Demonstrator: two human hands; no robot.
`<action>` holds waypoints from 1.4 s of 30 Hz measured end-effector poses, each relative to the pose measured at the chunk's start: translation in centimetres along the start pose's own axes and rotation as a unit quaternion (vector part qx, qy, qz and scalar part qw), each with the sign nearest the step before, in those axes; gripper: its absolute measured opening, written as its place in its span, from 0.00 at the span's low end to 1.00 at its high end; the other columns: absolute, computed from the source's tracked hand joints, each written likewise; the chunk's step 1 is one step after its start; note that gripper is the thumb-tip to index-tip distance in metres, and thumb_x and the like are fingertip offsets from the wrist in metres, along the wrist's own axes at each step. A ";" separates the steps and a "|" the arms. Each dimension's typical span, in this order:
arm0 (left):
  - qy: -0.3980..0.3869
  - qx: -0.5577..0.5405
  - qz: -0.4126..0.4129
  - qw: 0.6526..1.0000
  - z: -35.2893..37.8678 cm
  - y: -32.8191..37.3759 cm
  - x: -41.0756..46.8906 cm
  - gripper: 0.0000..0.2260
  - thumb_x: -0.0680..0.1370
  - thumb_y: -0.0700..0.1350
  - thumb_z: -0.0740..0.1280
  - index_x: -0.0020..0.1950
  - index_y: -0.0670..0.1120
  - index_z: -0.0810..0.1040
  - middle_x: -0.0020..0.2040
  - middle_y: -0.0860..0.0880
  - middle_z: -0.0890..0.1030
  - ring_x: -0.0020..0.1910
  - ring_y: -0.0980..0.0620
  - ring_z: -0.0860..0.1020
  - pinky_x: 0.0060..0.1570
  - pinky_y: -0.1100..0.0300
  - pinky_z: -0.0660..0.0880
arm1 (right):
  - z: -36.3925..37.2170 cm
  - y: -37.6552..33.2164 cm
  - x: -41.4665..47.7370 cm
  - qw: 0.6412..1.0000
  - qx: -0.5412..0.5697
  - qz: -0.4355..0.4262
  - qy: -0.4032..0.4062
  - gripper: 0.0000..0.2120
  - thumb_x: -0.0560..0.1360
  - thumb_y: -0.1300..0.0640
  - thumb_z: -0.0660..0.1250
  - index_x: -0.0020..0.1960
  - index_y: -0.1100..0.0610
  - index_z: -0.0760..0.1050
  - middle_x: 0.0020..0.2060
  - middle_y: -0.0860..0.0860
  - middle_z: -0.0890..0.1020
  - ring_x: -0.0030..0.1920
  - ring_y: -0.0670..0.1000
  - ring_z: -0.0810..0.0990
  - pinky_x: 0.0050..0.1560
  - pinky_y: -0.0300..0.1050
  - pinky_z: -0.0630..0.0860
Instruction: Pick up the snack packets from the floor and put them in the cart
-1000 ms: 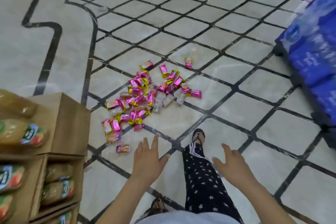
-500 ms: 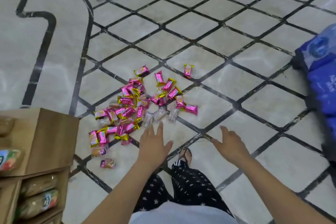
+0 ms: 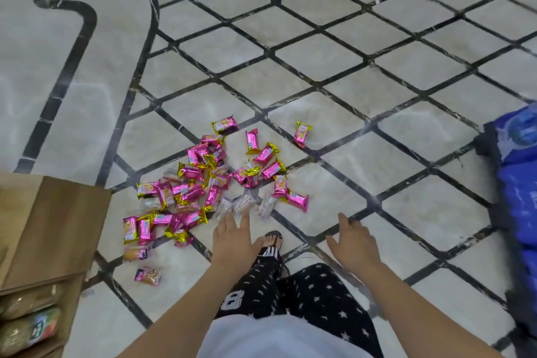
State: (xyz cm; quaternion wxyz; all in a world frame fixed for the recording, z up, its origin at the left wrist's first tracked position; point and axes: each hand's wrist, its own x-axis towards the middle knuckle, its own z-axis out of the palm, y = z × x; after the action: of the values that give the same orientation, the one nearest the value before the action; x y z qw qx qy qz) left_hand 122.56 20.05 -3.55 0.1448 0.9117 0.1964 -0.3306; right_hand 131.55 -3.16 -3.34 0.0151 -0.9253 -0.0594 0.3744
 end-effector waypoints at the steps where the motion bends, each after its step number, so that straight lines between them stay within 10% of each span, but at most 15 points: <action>1: -0.003 0.007 -0.001 1.000 0.1 0.4 0.6 0.36 0.81 0.63 0.54 0.81 0.49 0.42 0.80 0.38 0.50 0.79 0.39 0.49 0.76 0.46 0.52 | -0.2 0.5 0.6 1.000 -0.011 0.004 -0.011 0.29 0.80 0.43 0.55 0.76 0.54 0.53 0.67 0.59 0.69 0.65 0.59 0.69 0.61 0.51 0.69; 19: -0.045 -0.180 -0.175 0.967 16.4 8.6 14.2 0.33 0.81 0.62 0.57 0.81 0.52 0.49 0.79 0.39 0.56 0.78 0.41 0.54 0.75 0.47 0.56 | 7.0 11.0 22.1 0.974 -0.178 -0.080 -0.115 0.33 0.80 0.42 0.55 0.79 0.53 0.47 0.67 0.61 0.69 0.64 0.60 0.70 0.60 0.51 0.70; 34: 0.058 -0.002 -0.052 0.997 42.2 -3.7 48.8 0.41 0.77 0.69 0.58 0.80 0.56 0.40 0.78 0.37 0.55 0.77 0.38 0.55 0.73 0.46 0.57 | 35.8 2.5 57.2 0.955 -0.214 -0.204 0.008 0.43 0.75 0.31 0.58 0.78 0.43 0.37 0.70 0.62 0.63 0.68 0.63 0.63 0.65 0.56 0.64; 42: 0.049 -0.054 -0.101 0.992 46.0 -3.1 50.3 0.45 0.76 0.66 0.63 0.74 0.64 0.28 0.62 0.40 0.68 0.52 0.42 0.74 0.47 0.52 0.74 | 39.2 4.3 57.3 0.969 -0.139 -0.203 -0.006 0.38 0.80 0.39 0.55 0.69 0.39 0.25 0.51 0.55 0.72 0.52 0.57 0.73 0.40 0.46 0.69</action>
State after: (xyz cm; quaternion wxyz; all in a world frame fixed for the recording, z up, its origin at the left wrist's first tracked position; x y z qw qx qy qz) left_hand 131.49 17.91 -71.18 0.1497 0.8934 0.3115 -0.2871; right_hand 145.53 -1.15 -71.44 -0.0383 -0.8846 -0.2978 0.3567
